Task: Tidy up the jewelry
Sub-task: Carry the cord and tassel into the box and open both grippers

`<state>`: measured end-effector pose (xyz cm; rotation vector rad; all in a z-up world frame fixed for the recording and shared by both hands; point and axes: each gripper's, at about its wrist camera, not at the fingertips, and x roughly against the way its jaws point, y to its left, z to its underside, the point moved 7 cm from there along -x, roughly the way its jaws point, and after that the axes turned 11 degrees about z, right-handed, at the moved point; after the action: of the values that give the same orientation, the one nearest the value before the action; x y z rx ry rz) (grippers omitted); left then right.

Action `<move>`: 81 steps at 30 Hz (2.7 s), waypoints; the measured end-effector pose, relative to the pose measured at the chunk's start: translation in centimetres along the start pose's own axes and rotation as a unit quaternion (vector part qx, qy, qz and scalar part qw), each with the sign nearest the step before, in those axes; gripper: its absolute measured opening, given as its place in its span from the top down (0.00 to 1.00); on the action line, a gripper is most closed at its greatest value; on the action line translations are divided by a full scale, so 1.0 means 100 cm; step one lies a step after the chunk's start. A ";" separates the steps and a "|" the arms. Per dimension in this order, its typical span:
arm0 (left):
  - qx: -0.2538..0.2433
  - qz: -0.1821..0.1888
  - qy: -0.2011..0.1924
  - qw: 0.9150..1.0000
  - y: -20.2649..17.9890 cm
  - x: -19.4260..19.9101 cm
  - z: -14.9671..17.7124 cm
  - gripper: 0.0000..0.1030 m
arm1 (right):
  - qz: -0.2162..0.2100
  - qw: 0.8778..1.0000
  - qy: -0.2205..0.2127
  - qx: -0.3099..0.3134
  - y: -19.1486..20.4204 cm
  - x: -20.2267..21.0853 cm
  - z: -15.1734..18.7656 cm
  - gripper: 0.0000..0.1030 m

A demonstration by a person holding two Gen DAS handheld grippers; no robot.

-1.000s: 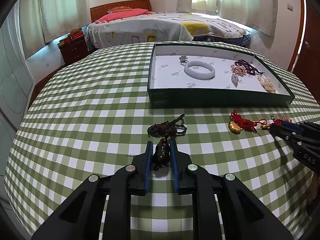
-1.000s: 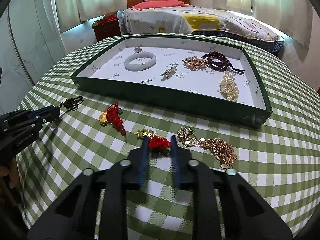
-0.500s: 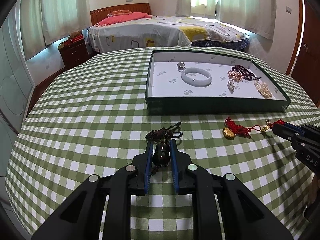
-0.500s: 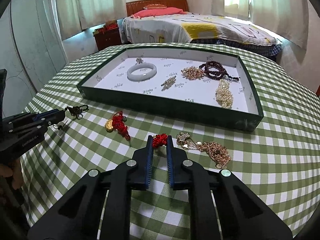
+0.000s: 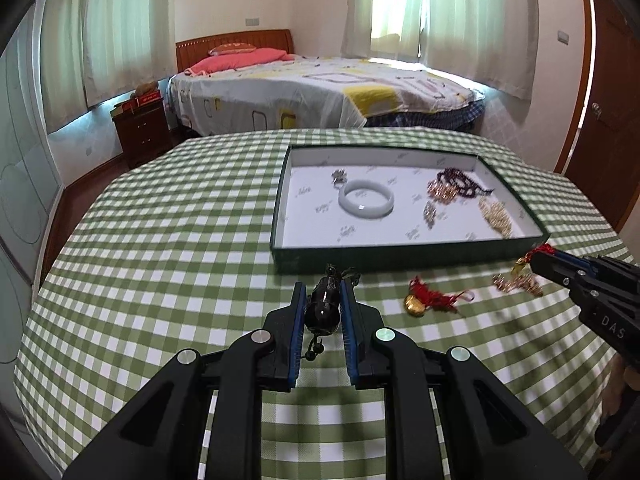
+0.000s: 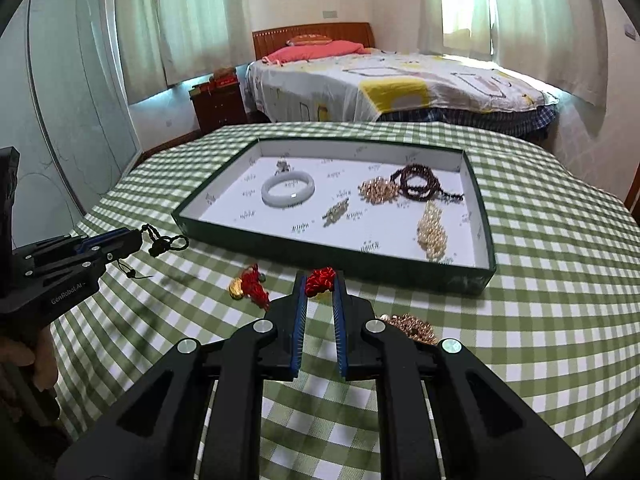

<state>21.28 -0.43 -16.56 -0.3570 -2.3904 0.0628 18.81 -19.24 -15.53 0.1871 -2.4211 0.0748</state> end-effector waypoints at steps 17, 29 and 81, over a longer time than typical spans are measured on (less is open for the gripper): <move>-0.012 0.030 -0.069 0.997 -0.025 0.007 -0.067 0.83 | 0.011 0.997 -0.072 -0.015 -0.014 0.020 -0.059 0.87; -0.006 0.026 -0.071 0.997 -0.021 -0.051 -0.095 0.83 | 0.027 0.997 -0.073 -0.027 -0.030 -0.035 -0.085 0.87; 0.037 0.004 0.025 0.999 0.009 -0.110 -0.039 0.41 | 0.024 0.998 0.048 -0.032 -0.032 -0.102 -0.038 0.65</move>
<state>31.90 -2.74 -20.88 -0.3306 -2.3309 0.1442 29.42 -20.82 -19.36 0.0940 -2.3278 0.0269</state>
